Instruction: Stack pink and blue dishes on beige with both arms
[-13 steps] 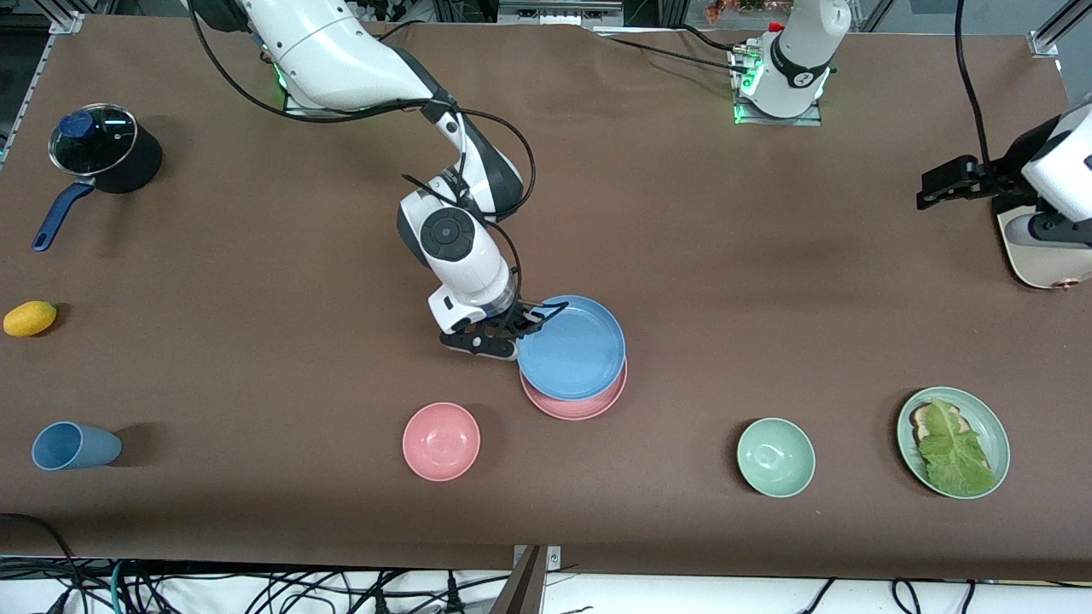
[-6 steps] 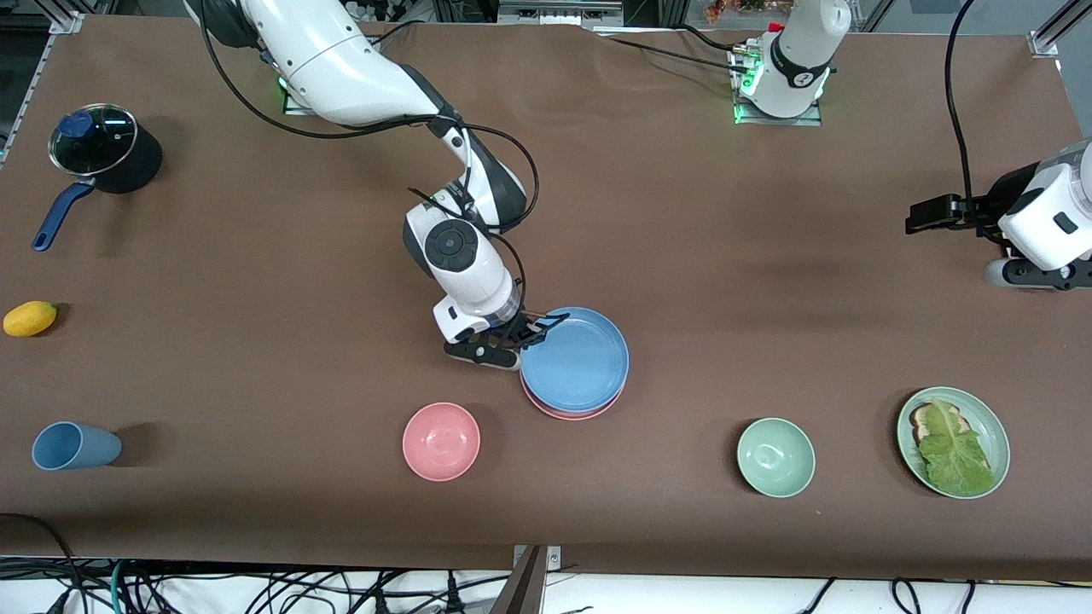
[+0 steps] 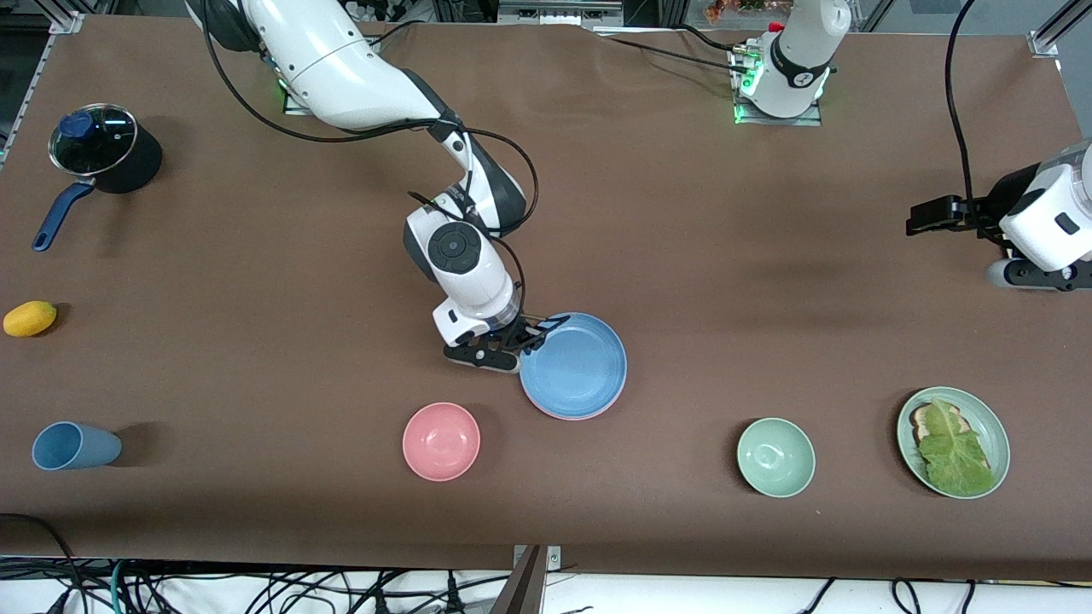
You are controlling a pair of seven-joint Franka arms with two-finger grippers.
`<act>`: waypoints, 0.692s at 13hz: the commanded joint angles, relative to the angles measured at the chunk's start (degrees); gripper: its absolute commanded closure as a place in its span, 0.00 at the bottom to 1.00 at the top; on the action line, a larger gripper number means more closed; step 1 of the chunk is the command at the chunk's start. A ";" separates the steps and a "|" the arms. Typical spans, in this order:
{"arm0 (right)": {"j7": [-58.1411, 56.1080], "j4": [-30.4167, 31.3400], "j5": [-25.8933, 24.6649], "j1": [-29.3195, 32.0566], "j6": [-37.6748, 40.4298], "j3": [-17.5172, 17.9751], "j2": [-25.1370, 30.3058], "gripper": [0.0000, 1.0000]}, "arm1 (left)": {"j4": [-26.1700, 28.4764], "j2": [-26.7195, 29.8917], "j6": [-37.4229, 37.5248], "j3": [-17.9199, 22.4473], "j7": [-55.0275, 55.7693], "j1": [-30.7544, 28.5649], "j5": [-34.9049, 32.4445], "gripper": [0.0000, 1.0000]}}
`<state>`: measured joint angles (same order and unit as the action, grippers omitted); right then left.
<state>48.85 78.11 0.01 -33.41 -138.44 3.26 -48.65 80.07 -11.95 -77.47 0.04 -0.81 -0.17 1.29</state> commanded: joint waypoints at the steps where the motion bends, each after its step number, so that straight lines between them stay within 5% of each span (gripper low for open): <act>1: -1.47 -4.52 -1.85 0.27 7.36 -1.41 0.22 0.41 | -2.02 -0.79 0.39 0.05 0.11 -0.18 1.35 0.00; 5: -11.91 -6.74 -1.33 5.44 17.40 -1.85 4.60 0.01 | -2.02 -0.79 0.39 0.05 0.11 -0.18 1.35 0.00; 9: -24.47 -3.51 -1.15 11.59 30.66 -1.85 14.78 0.00 | -2.02 -0.79 0.22 0.05 0.11 -0.09 1.35 0.00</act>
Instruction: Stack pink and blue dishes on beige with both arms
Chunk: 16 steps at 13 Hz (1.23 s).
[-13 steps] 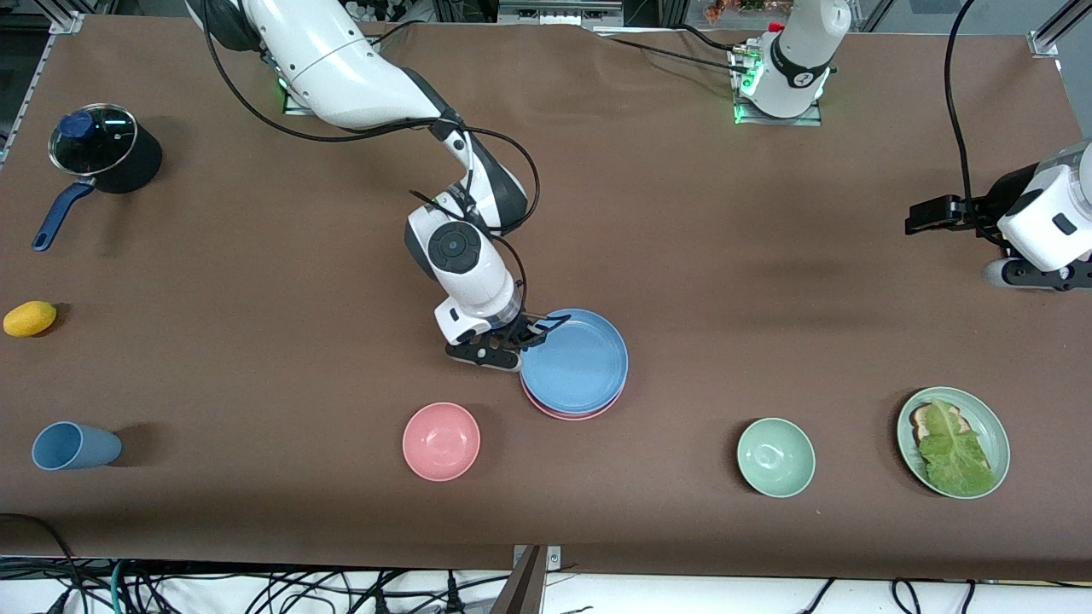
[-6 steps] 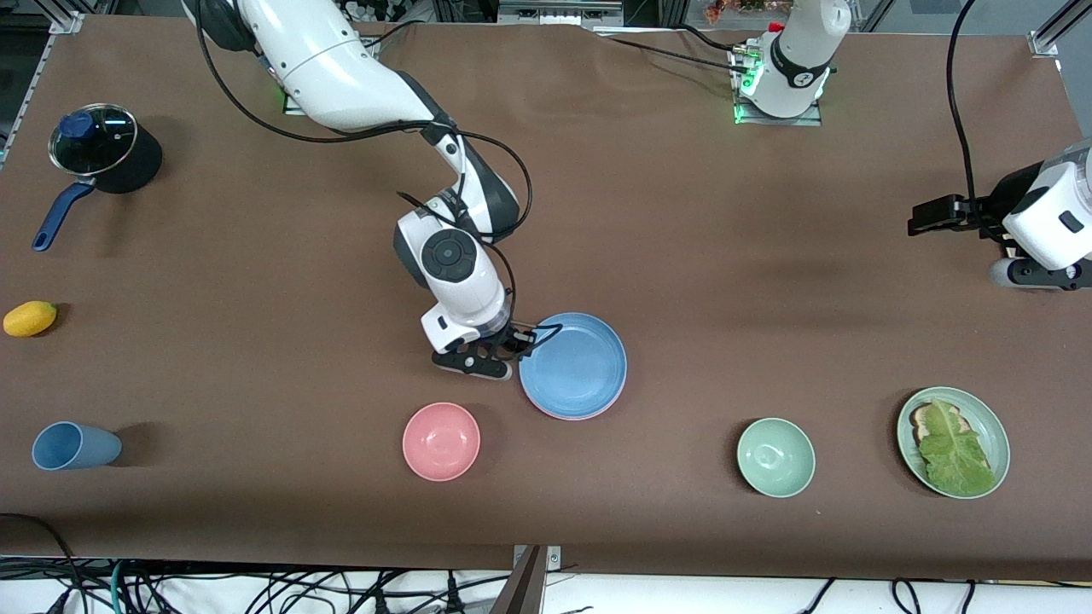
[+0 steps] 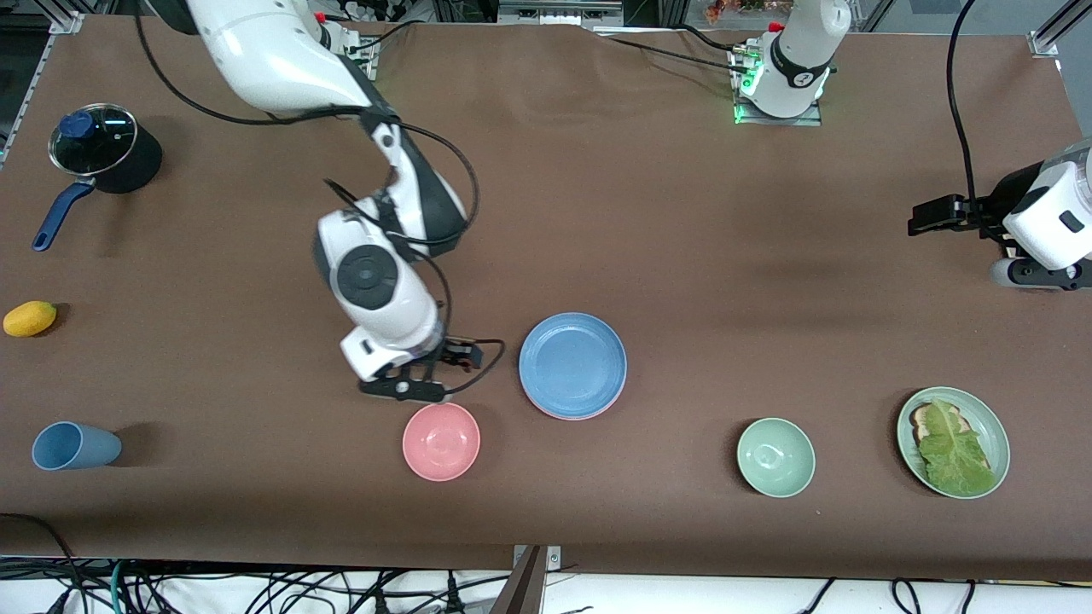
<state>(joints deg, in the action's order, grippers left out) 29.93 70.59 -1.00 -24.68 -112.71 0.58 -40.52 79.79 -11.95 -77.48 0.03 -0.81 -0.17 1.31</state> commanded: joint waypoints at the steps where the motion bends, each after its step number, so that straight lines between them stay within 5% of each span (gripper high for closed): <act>1: -8.98 6.72 -0.05 4.88 6.26 0.83 10.51 0.00 | -1.65 -0.79 -0.56 0.05 0.11 -0.09 1.32 0.00; 10: -23.52 20.35 2.24 15.70 22.09 1.27 35.23 0.00 | -1.65 -0.88 -3.12 0.05 0.11 -0.18 1.41 0.00; 16: -26.84 20.64 1.88 16.59 24.64 0.75 37.18 0.00 | -1.65 -1.05 -3.03 0.05 0.02 -0.18 1.32 0.00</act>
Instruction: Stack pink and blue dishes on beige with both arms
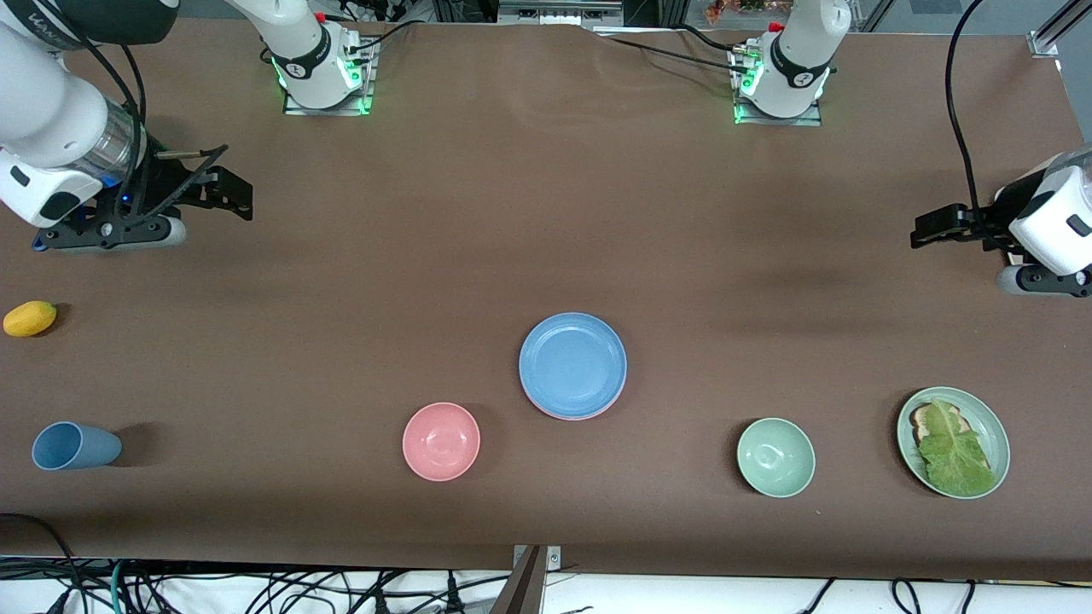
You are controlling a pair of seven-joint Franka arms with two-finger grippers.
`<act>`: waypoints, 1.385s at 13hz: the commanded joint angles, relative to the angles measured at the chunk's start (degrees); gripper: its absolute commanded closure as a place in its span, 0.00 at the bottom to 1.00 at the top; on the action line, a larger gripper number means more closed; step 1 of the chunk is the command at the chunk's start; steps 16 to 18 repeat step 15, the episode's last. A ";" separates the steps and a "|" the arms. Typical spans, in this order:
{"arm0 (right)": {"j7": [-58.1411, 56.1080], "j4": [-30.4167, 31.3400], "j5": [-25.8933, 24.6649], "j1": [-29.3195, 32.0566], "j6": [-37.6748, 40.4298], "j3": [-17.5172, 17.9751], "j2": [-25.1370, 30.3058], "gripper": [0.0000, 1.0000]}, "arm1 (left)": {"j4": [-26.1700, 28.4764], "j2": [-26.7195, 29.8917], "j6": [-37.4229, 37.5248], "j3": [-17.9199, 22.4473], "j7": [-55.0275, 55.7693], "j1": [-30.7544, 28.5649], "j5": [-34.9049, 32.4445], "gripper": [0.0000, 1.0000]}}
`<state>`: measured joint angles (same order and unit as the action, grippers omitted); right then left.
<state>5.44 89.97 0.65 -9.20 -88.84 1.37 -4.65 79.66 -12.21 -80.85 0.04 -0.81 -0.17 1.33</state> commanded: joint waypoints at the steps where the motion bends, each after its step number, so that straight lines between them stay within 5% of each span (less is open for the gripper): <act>1: -3.75 1.26 0.23 1.03 0.86 -0.57 1.40 0.00 | -1.52 -0.72 0.34 0.05 0.11 -0.18 1.30 0.00; 18: -4.21 -1.20 0.23 1.11 2.26 -1.37 0.26 0.00 | -1.52 -0.71 0.34 0.05 0.11 -0.27 1.39 0.00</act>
